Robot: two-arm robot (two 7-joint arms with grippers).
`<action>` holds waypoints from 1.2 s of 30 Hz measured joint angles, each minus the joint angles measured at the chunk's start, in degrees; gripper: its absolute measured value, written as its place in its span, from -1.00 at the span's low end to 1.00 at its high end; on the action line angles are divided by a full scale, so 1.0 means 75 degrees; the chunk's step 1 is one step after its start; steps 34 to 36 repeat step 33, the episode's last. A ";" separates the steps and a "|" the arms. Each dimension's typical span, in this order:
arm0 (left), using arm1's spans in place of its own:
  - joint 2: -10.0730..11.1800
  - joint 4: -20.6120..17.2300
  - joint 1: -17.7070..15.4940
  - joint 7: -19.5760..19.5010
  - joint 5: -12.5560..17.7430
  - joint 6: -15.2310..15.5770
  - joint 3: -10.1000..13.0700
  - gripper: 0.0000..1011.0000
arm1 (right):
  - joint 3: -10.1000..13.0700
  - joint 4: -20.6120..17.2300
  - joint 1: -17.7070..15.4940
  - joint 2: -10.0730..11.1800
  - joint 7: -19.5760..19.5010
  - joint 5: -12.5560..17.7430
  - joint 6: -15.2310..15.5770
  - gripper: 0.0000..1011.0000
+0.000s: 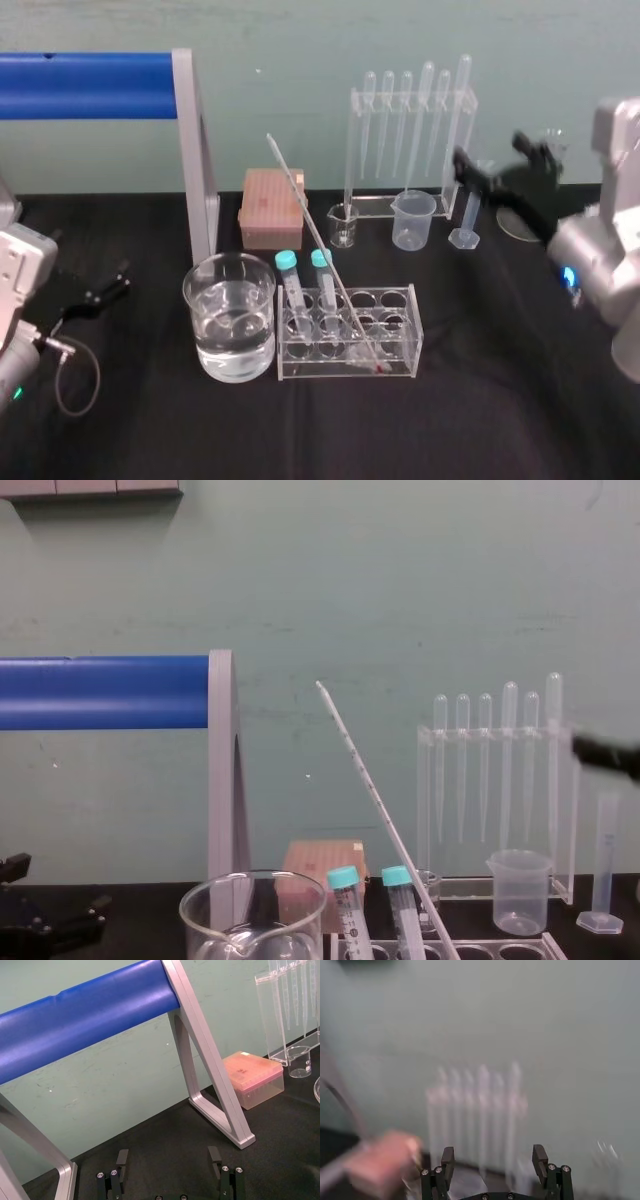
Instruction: Hold the thermometer with one hand and immerse one end into the beaker, then reinsert it into the test tube rack.
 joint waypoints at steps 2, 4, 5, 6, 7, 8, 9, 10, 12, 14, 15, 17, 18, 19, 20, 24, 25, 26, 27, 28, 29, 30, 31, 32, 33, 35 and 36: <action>0.0000 0.0000 0.0001 0.0000 0.0000 0.0000 0.0000 0.99 | -0.0079 0.0275 -0.0137 -0.0043 -0.0355 -0.0385 -0.0006 0.98; -0.0001 0.0001 0.0000 0.0000 0.0000 0.0000 0.0001 0.99 | -0.0115 0.0463 -0.0193 -0.0098 -0.0504 -0.0555 -0.0016 0.98; 0.0000 0.0000 0.0000 0.0000 0.0000 0.0000 0.0000 0.99 | -0.0151 0.0641 -0.0233 -0.0166 -0.0609 -0.0678 -0.0037 0.98; 0.0000 0.0001 0.0000 0.0000 0.0000 0.0000 0.0000 0.99 | -0.0165 0.0719 -0.0250 -0.0196 -0.0651 -0.0729 -0.0044 0.98; 0.0000 0.0000 0.0000 0.0000 0.0000 0.0000 0.0000 0.99 | -0.0182 0.0844 -0.0271 -0.0254 -0.0692 -0.0792 -0.0046 0.98; 0.0000 0.0001 0.0001 0.0000 0.0000 0.0000 0.0000 0.99 | -0.0185 0.0893 -0.0279 -0.0274 -0.0703 -0.0812 -0.0045 0.98; 0.0000 0.0001 0.0001 0.0000 0.0000 0.0000 0.0000 0.99 | -0.0189 0.0952 -0.0286 -0.0298 -0.0709 -0.0833 -0.0043 0.98; 0.0000 0.0000 0.0001 0.0000 0.0000 0.0000 0.0000 0.99 | -0.0189 0.1027 -0.0293 -0.0339 -0.0716 -0.0872 -0.0042 0.98; 0.0000 0.0000 0.0000 0.0000 0.0000 0.0000 0.0000 0.99 | -0.0188 0.1079 -0.0301 -0.0365 -0.0722 -0.0900 -0.0037 0.98; 0.0000 0.0000 0.0001 0.0000 0.0000 0.0000 0.0001 0.99 | -0.0186 0.1071 -0.0300 -0.0361 -0.0722 -0.0900 -0.0038 0.98; 0.0000 0.0001 0.0000 0.0000 0.0000 0.0000 0.0000 0.99 | -0.0186 0.1069 -0.0301 -0.0359 -0.0723 -0.0899 -0.0037 0.98; 0.0000 0.0000 0.0000 0.0000 0.0000 0.0000 0.0000 0.99 | -0.0185 0.1054 -0.0301 -0.0355 -0.0722 -0.0896 -0.0037 0.98; 0.0000 0.0001 0.0001 0.0000 0.0000 0.0000 0.0000 0.99 | -0.0184 0.1050 -0.0300 -0.0353 -0.0723 -0.0895 -0.0036 0.98; 0.0000 0.0000 0.0000 0.0000 0.0000 0.0000 0.0000 0.99 | -0.0185 0.1045 -0.0300 -0.0351 -0.0723 -0.0894 -0.0035 0.98; 0.0000 0.0001 0.0001 0.0000 0.0000 0.0000 0.0000 0.99 | -0.0184 0.1040 -0.0299 -0.0349 -0.0722 -0.0891 -0.0035 0.98; 0.0000 0.0001 0.0000 0.0000 -0.0001 0.0000 0.0000 0.99 | -0.0183 0.1027 -0.0297 -0.0341 -0.0722 -0.0883 -0.0032 0.98; 0.0000 0.0000 0.0000 0.0000 0.0000 0.0000 0.0000 0.99 | -0.0183 0.1024 -0.0296 -0.0339 -0.0722 -0.0881 -0.0031 0.98; 0.0000 0.0000 0.0000 0.0000 0.0000 0.0000 0.0000 0.99 | -0.0183 0.1019 -0.0295 -0.0337 -0.0721 -0.0879 -0.0031 0.98; 0.0000 0.0001 0.0000 0.0000 0.0000 0.0000 0.0000 0.99 | -0.0183 0.1019 -0.0295 -0.0337 -0.0721 -0.0879 -0.0031 0.98; 0.0000 0.0001 0.0000 0.0000 0.0000 0.0000 0.0000 0.99 | -0.0183 0.1017 -0.0294 -0.0335 -0.0721 -0.0877 -0.0030 0.98; 0.0000 0.0001 0.0000 0.0000 0.0000 0.0000 0.0000 0.99 | -0.0183 0.1013 -0.0294 -0.0333 -0.0720 -0.0875 -0.0030 0.98; 0.0000 0.0001 0.0000 0.0000 0.0000 0.0000 0.0000 0.99 | -0.0183 0.1013 -0.0293 -0.0333 -0.0720 -0.0874 -0.0030 0.98; 0.0000 0.0000 0.0000 0.0000 0.0000 0.0000 0.0000 0.99 | -0.0183 0.1011 -0.0293 -0.0333 -0.0720 -0.0873 -0.0030 0.98; 0.0000 0.0001 0.0000 0.0000 0.0000 0.0000 0.0000 0.99 | -0.0183 0.1009 -0.0292 -0.0332 -0.0720 -0.0871 -0.0030 0.98; 0.0000 0.0001 0.0000 0.0000 0.0000 0.0000 0.0000 0.99 | -0.0183 0.1007 -0.0291 -0.0331 -0.0719 -0.0870 -0.0030 0.98; 0.0000 0.0001 0.0000 0.0000 0.0000 0.0000 0.0000 0.99 | -0.0183 0.1007 -0.0291 -0.0331 -0.0719 -0.0870 -0.0030 0.98; 0.0000 0.0001 0.0000 0.0000 0.0000 0.0000 0.0000 0.99 | -0.0183 0.1007 -0.0291 -0.0331 -0.0719 -0.0870 -0.0030 0.98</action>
